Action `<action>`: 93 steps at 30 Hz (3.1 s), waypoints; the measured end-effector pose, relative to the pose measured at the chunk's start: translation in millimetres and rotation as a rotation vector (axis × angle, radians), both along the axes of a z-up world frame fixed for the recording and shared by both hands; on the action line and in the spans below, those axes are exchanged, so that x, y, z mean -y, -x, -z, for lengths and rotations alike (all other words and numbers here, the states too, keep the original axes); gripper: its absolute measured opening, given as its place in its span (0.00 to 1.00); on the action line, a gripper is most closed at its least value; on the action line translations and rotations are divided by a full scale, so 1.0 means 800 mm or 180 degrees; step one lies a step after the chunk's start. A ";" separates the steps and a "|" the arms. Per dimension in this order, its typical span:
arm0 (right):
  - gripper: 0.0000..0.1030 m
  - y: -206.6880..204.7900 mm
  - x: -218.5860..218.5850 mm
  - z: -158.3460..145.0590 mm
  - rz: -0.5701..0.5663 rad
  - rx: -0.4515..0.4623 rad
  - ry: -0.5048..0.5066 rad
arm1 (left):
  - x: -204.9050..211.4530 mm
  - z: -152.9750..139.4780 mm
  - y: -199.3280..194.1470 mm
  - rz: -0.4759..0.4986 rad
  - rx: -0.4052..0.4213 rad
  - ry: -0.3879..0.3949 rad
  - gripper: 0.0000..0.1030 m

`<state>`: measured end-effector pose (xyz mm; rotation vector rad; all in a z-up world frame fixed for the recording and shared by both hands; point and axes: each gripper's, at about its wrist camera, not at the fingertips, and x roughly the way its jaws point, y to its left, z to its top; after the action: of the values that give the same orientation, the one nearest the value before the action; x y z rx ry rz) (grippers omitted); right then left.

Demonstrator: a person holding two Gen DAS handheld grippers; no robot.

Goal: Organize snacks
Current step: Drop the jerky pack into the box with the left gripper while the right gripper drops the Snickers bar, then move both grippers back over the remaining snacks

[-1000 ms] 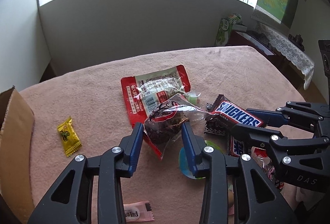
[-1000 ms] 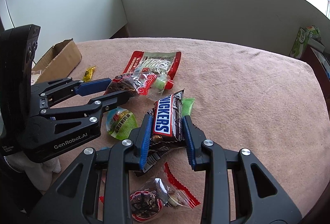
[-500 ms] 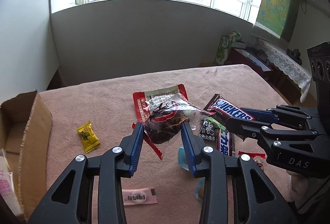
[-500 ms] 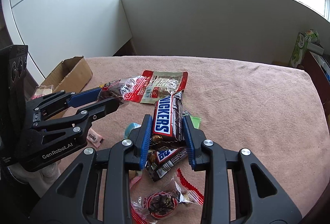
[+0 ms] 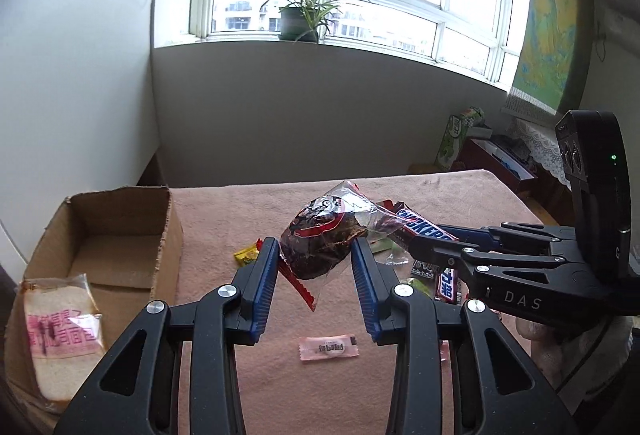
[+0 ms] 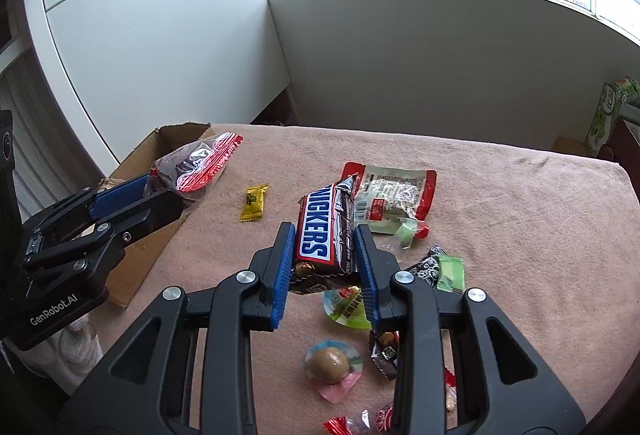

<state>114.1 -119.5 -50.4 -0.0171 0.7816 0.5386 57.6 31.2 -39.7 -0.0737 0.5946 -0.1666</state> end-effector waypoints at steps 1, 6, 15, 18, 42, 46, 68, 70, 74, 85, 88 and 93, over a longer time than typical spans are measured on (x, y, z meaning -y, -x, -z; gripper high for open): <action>0.30 0.001 -0.007 -0.002 -0.0018 0.0013 -0.0018 | -0.007 -0.002 0.004 -0.0039 0.0023 0.0010 0.35; 0.30 0.003 -0.046 -0.010 -0.0159 0.0031 -0.0110 | -0.046 -0.011 0.022 -0.0255 0.0114 0.0083 0.35; 0.30 0.005 -0.122 -0.010 -0.0364 0.0013 -0.0199 | -0.121 -0.013 0.053 -0.0665 0.0210 0.0144 0.35; 0.30 0.003 -0.148 -0.010 -0.0428 0.0002 -0.0248 | -0.143 -0.010 0.057 -0.0778 0.0191 0.0163 0.35; 0.34 -0.037 -0.255 0.005 -0.0665 -0.0141 -0.0424 | -0.170 0.015 0.059 -0.0748 -0.0013 0.0127 0.37; 0.62 -0.036 -0.249 -0.001 -0.0579 -0.0076 -0.0472 | -0.169 0.016 0.058 -0.0761 -0.0027 0.0126 0.38; 0.62 -0.016 -0.115 -0.025 -0.0259 0.0041 -0.0288 | -0.119 0.002 0.054 -0.0532 0.0064 0.0163 0.49; 0.62 -0.015 -0.089 -0.024 -0.0157 0.0031 -0.0271 | -0.107 0.002 0.051 -0.0470 0.0058 0.0153 0.49; 0.62 -0.014 -0.033 -0.015 0.0106 -0.0045 -0.0216 | -0.079 0.004 0.045 -0.0312 0.0032 0.0110 0.49; 0.62 -0.007 0.091 0.026 0.0596 -0.0362 -0.0222 | -0.006 0.040 0.015 0.0151 -0.0385 0.0019 0.49; 0.62 0.005 0.112 0.032 0.0603 -0.0391 -0.0220 | 0.012 0.053 0.018 0.0261 -0.0466 -0.0087 0.49; 0.62 0.021 0.122 0.050 0.0456 -0.0623 -0.0352 | 0.022 0.071 0.027 0.0371 -0.0664 -0.0107 0.49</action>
<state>97.0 -217.2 -90.7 0.1949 0.9348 0.4508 35.6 14.0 -96.6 -0.0239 0.8102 -0.2640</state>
